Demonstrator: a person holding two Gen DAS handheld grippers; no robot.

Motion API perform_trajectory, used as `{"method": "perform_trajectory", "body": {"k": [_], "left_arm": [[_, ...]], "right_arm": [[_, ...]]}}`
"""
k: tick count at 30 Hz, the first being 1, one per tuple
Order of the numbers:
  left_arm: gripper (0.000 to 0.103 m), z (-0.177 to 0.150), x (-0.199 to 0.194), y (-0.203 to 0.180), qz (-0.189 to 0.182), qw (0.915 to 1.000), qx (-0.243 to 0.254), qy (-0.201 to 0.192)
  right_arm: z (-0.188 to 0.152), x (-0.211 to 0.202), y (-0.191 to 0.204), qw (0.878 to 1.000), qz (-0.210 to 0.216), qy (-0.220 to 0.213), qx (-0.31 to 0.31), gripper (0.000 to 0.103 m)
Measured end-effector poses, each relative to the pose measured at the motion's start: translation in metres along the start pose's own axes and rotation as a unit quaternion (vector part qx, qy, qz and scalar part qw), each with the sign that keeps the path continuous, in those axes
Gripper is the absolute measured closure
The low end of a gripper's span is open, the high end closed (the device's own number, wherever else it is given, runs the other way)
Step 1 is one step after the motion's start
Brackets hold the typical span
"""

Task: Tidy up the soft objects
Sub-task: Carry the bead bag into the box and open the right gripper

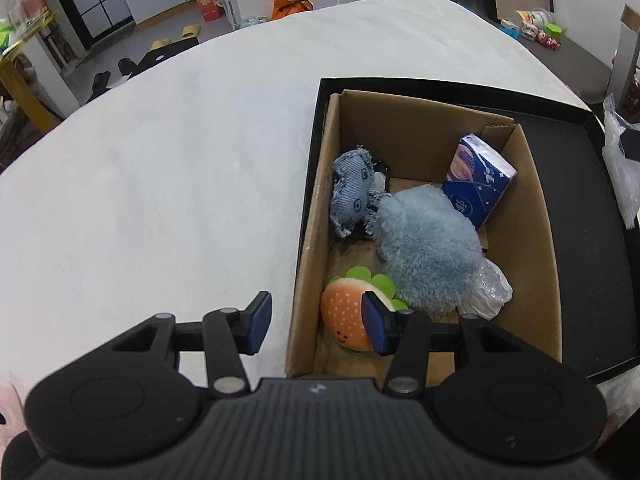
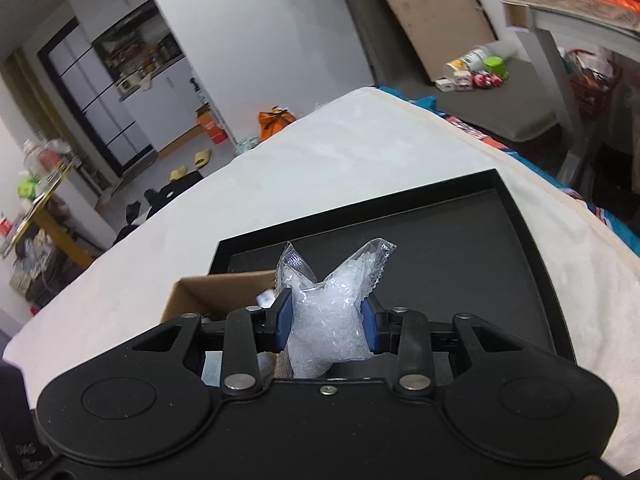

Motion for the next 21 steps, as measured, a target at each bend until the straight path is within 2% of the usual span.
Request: {"method": "perform_trajectory", "body": {"k": [7,10,12,15,17,21], "left_arm": [[0.058,-0.009,-0.001,0.009,-0.023,0.9996,-0.012,-0.009],[0.066,-0.012,0.000,0.013,-0.033,0.9993,-0.017,-0.012],[0.078,-0.015,0.002,0.016,-0.039,0.9989,-0.021,-0.011],[0.088,-0.018,0.004,0.019,-0.047,0.9985,-0.026,-0.011],[0.093,-0.019,0.005,0.020,-0.044,0.9987,-0.021,-0.014],[0.093,-0.021,0.005,0.022,-0.051,0.9983,-0.021,-0.017]], "right_arm": [[-0.015,-0.007,0.027,1.000,0.008,0.010,-0.021,0.068],[-0.024,-0.009,0.039,0.999,0.013,0.020,-0.026,0.068],[-0.029,-0.010,0.046,0.999,0.012,0.025,-0.033,0.068],[-0.036,-0.010,0.056,0.999,0.014,0.034,-0.039,0.068],[-0.041,-0.009,0.061,0.998,0.011,0.040,-0.042,0.068],[-0.049,-0.006,0.072,0.998,0.012,0.052,-0.046,0.068]]}}
Point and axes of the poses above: each gripper's, at about its wrist camera, not at the fingertips, and x roughly the way its jaws point, y to its left, z to its top, the point moved 4 cm from there along x, roughly the way its jaws point, and after that the axes turned 8 degrees about x, right-handed, at the moved point
